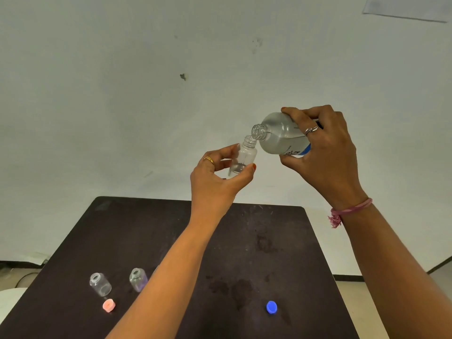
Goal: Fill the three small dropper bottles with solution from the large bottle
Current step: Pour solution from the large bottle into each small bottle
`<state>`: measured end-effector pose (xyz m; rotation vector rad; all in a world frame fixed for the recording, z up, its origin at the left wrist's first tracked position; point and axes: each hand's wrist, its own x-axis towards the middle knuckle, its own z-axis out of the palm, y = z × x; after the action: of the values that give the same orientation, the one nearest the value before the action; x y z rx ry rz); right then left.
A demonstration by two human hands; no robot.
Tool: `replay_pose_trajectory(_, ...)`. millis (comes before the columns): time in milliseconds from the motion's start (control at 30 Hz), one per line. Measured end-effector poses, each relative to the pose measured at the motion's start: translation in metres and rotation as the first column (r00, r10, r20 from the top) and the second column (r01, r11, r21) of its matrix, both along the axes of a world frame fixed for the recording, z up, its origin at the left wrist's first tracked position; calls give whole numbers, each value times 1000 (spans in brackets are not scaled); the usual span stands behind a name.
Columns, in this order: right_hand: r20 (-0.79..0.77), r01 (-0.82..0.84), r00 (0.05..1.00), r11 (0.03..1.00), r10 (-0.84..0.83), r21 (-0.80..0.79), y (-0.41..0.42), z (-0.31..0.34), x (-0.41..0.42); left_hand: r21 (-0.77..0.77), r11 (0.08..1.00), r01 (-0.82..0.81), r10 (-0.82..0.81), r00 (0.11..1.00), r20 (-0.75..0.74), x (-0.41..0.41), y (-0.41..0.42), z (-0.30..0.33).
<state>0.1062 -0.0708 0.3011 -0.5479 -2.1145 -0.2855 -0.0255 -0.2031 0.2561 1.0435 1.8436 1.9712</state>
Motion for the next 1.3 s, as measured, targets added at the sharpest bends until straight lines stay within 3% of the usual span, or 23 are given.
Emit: replay_pose_trajectory(1300,10,-15,1000,1000,15,-7,0,0,-2,19,1000,-1,0,1000,13,-1,0,0)
